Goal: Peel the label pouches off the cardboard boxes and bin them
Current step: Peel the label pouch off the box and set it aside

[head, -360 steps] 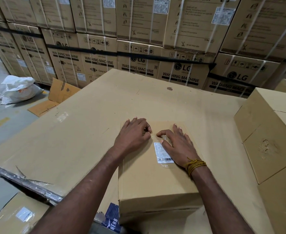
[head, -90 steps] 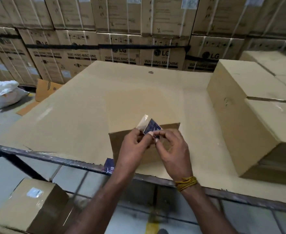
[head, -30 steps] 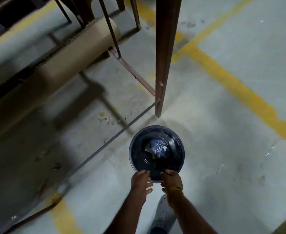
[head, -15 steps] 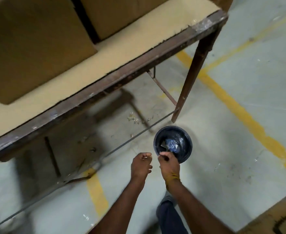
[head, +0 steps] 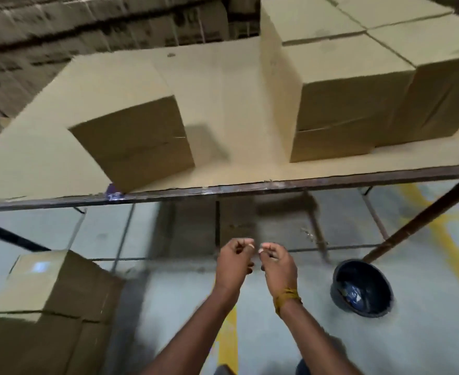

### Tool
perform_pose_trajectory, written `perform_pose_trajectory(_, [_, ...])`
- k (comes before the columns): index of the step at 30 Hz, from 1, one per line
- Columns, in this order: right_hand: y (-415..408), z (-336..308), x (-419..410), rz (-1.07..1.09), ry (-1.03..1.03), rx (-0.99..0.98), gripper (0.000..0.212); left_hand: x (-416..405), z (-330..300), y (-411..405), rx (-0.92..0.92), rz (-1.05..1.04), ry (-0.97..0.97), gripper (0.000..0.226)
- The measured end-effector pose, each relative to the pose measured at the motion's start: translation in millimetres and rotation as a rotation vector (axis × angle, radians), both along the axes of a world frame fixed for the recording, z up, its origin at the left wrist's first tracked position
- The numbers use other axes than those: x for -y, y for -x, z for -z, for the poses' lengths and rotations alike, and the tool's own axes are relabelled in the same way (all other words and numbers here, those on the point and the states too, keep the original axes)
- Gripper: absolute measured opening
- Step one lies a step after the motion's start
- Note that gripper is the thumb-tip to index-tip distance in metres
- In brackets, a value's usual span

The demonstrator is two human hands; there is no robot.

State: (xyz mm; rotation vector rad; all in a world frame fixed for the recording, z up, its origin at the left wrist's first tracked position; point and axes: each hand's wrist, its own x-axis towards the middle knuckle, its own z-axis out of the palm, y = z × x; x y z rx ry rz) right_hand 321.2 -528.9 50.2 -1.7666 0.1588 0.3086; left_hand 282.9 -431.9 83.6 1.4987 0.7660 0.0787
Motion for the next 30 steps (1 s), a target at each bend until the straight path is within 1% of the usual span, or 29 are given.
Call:
perform_pose_trajectory(3, [18.8, -29.4, -45.3, -0.108, -0.004, 0.086, 0.022, -47.8, -29.4, 30.2, 0.063, -0.107, -0.007, 0.016])
perform_pose_trajectory(6, [27.7, -57.2, -81.9, -0.174, -0.002, 0.161, 0.017, -85.8, -56.5, 48.8, 0.134, -0.191, -0.037, 0.017])
perform_pose_trajectory(10, [26.9, -82.5, -120.8, -0.225, 0.04, 0.278, 0.017, -125.7, -83.1, 55.5, 0.208, -0.267, -0.075, 0.019])
perform_pose_trajectory(13, [14.4, -99.1, -146.6, -0.264, 0.069, 0.36, 0.014, -152.6, -97.5, 51.2, 0.245, -0.293, -0.146, 0.016])
perform_pose_trajectory(16, [-5.2, -117.5, -174.5, -0.299, 0.09, 0.454, 0.014, -183.5, -114.1, 39.8, 0.256, -0.321, -0.285, 0.013])
perform_pose_trajectory(20, [-42.4, -146.6, -210.5, -0.349, 0.133, 0.576, 0.014, -229.3, -135.4, 11.5, 0.281, -0.354, -0.547, 0.02])
perform_pose_trajectory(23, [-77.5, -163.4, -236.5, -0.37, 0.17, 0.694, 0.018, -261.6, -150.3, -16.5, 0.232, -0.423, -0.73, 0.033])
perform_pose_trajectory(26, [-115.3, -174.4, -264.6, -0.368, 0.272, 0.803, 0.029, -295.4, -159.4, -47.7, 0.078, -0.479, -0.919, 0.05])
perform_pose_trajectory(28, [-141.5, -180.2, -281.4, -0.374, 0.339, 0.825, 0.039, -313.6, -161.6, -69.1, -0.022, -0.434, -0.948, 0.057])
perform_pose_trajectory(30, [-168.1, -181.8, -294.8, -0.438, 0.368, 0.794, 0.047, -323.4, -163.0, -88.7, -0.079, -0.402, -0.924, 0.055])
